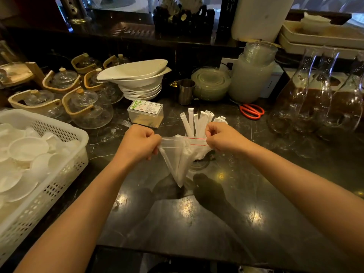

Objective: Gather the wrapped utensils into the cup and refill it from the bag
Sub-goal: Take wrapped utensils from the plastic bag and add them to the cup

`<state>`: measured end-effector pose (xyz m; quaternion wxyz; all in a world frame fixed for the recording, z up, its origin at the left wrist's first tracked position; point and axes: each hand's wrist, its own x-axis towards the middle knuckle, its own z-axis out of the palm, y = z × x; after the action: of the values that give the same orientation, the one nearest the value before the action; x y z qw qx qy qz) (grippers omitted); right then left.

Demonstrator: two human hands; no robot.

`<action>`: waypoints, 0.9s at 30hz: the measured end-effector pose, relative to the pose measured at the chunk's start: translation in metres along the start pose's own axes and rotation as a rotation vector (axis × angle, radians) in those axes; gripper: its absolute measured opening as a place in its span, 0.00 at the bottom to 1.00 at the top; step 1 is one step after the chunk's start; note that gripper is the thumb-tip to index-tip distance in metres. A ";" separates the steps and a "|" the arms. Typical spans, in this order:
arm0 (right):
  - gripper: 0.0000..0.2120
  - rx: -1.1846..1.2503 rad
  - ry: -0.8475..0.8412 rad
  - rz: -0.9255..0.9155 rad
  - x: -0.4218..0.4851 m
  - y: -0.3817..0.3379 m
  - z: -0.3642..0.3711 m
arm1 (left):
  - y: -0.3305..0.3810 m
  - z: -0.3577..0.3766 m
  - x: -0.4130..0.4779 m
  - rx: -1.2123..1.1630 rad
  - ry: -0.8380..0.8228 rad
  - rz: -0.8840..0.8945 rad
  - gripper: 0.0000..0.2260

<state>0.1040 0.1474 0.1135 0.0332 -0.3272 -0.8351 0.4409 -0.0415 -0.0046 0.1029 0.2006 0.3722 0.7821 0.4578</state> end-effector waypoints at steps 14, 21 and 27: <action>0.15 -0.031 -0.124 -0.289 -0.006 -0.032 0.014 | 0.026 0.007 0.000 -0.195 -0.247 0.181 0.12; 0.13 0.338 0.015 -0.312 -0.003 -0.050 0.011 | 0.015 -0.004 -0.017 -0.340 -0.279 0.026 0.22; 0.12 0.565 0.145 -0.435 0.003 -0.068 -0.005 | -0.003 0.012 -0.018 -0.681 -0.404 -0.396 0.28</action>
<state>0.0684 0.1262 0.1673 0.2744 -0.1505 -0.7259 0.6125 -0.0236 -0.0127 0.0936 0.5447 0.2098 0.5878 0.5602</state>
